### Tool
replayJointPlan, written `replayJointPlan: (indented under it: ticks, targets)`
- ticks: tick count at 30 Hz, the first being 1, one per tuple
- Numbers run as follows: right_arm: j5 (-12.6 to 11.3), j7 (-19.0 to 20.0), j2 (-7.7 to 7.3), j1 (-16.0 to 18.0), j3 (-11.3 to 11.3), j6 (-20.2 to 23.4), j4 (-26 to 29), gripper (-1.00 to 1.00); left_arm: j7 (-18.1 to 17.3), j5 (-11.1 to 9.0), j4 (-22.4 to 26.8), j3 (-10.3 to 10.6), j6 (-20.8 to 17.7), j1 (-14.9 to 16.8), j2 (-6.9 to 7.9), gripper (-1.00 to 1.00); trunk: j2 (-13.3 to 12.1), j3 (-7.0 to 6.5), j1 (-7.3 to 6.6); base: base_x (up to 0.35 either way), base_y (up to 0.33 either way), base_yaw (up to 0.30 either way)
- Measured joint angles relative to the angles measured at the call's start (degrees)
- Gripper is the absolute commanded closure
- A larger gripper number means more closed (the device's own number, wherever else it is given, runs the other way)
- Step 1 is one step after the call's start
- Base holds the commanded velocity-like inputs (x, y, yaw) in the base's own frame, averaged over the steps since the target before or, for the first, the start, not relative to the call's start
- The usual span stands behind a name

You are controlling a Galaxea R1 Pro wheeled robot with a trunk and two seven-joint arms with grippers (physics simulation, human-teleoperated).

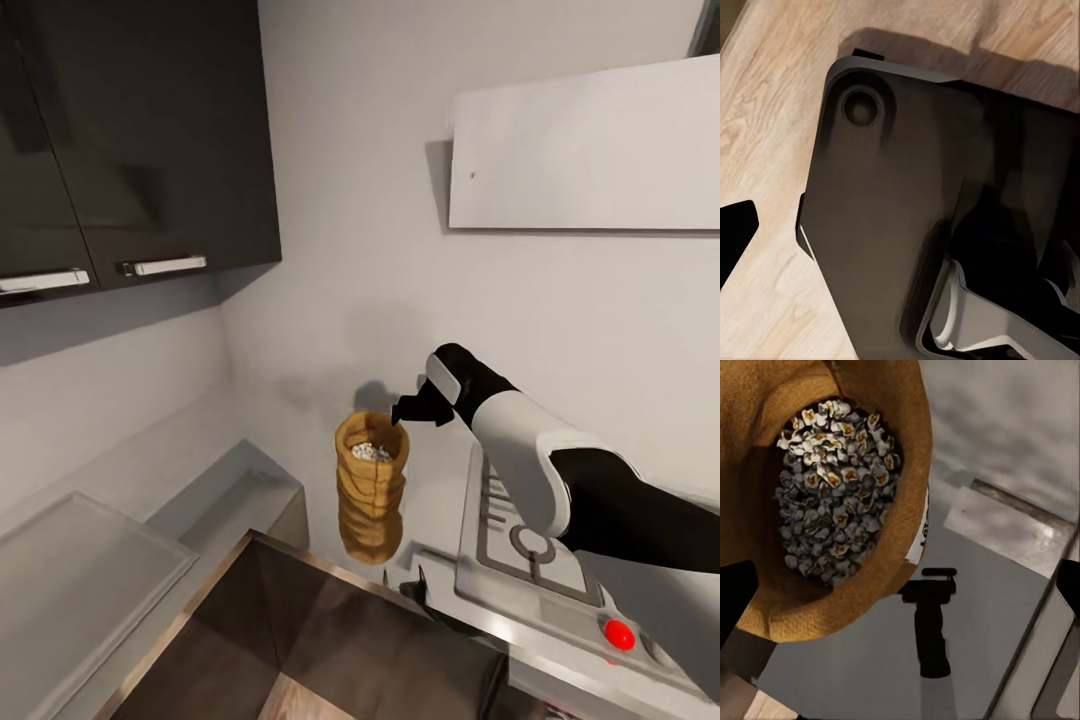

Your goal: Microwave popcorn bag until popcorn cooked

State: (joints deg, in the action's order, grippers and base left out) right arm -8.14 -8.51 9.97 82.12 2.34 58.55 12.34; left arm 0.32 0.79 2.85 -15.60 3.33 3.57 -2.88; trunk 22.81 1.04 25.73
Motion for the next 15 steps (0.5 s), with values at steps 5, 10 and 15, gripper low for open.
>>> replayJointPlan:
  ticks: [5, 10, 15]
  targets:
    - [0.2, 0.4, 0.0, -0.3, -0.1, -1.0, -0.1, -1.0, 0.0, 0.0, 0.0, 0.0, 0.0, 0.0, -0.08, -1.0, 0.0, 0.0, 0.02, 0.039, 0.007, 0.0]
    - [-0.1, 0.3, 0.0, -0.3, 0.0, -1.2, 0.0, -1.0, 0.0, 0.0, 0.0, 0.0, 0.0, 0.0, -0.09, -1.0, 0.0, 0.0, 0.02, 0.003, 0.0, 0.0]
    - [-0.1, 0.1, 0.0, -0.4, 0.0, -1.5, 0.0, -1.0, -0.1, 0.0, 0.0, 0.0, -0.1, 0.0, -0.09, -1.0, 0.0, 0.0, 0.0, 0.098, 0.0, 0.0]
